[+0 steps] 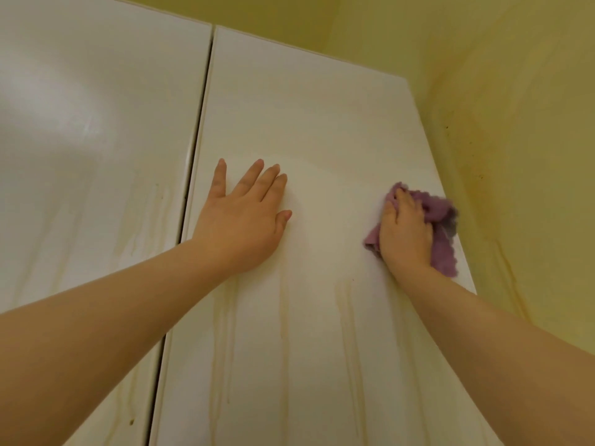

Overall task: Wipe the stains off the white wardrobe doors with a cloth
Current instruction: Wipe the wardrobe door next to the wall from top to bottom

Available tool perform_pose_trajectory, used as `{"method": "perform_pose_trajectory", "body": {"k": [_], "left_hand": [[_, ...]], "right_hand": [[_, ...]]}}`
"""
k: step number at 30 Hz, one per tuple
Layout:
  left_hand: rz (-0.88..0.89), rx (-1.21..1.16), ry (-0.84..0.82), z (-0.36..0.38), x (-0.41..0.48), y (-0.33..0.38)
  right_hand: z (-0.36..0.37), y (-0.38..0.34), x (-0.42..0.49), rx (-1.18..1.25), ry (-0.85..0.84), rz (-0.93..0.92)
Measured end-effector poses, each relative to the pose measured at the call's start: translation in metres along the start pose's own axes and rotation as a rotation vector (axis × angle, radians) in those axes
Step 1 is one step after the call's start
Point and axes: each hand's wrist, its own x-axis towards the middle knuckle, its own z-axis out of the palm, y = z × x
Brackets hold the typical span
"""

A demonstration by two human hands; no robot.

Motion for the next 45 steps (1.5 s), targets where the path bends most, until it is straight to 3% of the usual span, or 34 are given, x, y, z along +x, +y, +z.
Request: {"method": "perform_pose_trajectory", "body": {"k": [2, 4, 6, 8, 10, 12, 13, 17, 21, 23, 26, 27, 30, 31, 32, 35, 37, 40, 41, 44, 45], "left_hand": [[-0.002, -0.014, 0.032, -0.003, -0.002, -0.003], [0.018, -0.047, 0.078, -0.001, -0.006, -0.009], [0.069, -0.087, 0.132, 0.001, -0.012, -0.016], [0.118, -0.095, 0.141, 0.002, -0.019, -0.024], [0.110, -0.087, 0.160, 0.007, -0.024, -0.034], [0.076, -0.054, 0.187, 0.010, -0.028, -0.045], [0.061, -0.031, 0.199, 0.013, -0.030, -0.051], [0.031, 0.023, 0.267, 0.024, -0.041, -0.064], [0.066, 0.085, 0.315, 0.029, -0.054, -0.071], [0.071, 0.110, 0.303, 0.031, -0.060, -0.076], [0.061, 0.127, 0.289, 0.031, -0.065, -0.078], [0.064, 0.130, 0.298, 0.030, -0.066, -0.078], [0.071, 0.137, 0.322, 0.030, -0.072, -0.080], [0.066, 0.141, 0.319, 0.032, -0.076, -0.079], [0.058, 0.146, 0.321, 0.033, -0.078, -0.077], [0.022, 0.132, 0.336, 0.039, -0.078, -0.067], [0.010, 0.105, 0.359, 0.041, -0.077, -0.066], [0.017, 0.109, 0.359, 0.045, -0.082, -0.067], [0.019, 0.108, 0.354, 0.046, -0.084, -0.067], [0.009, 0.085, 0.342, 0.045, -0.086, -0.066], [0.007, 0.076, 0.344, 0.044, -0.086, -0.066]], "right_hand": [[0.005, -0.015, -0.009, -0.036, -0.073, -0.160], [0.011, -0.025, -0.018, 0.113, -0.160, -0.350], [0.012, -0.038, -0.009, 0.362, -0.095, -0.180], [0.018, -0.056, -0.007, 0.291, -0.069, -0.057], [0.025, -0.077, -0.019, 0.134, -0.169, -0.302], [0.035, -0.093, -0.032, 0.128, -0.277, -0.559], [0.038, -0.097, -0.033, 0.161, -0.278, -0.601], [0.044, -0.118, -0.020, 0.169, -0.181, -0.425], [0.036, -0.108, -0.039, 0.132, -0.383, -0.864], [0.033, -0.105, -0.027, 0.176, -0.386, -0.809], [0.035, -0.121, -0.015, 0.329, -0.336, -0.465], [0.034, -0.123, -0.021, 0.297, -0.351, -0.513], [0.034, -0.106, -0.046, 0.130, -0.426, -0.964], [0.030, -0.101, -0.044, 0.091, -0.445, -1.036], [0.028, -0.100, -0.034, 0.080, -0.414, -1.017], [0.035, -0.116, -0.016, 0.139, -0.342, -0.682], [0.038, -0.123, -0.037, 0.119, -0.350, -0.809], [0.041, -0.101, -0.066, 0.103, -0.414, -1.207], [0.039, -0.097, -0.058, 0.088, -0.402, -1.229], [0.039, -0.109, -0.032, 0.145, -0.289, -0.866], [0.042, -0.111, -0.032, 0.111, -0.273, -0.823]]}}
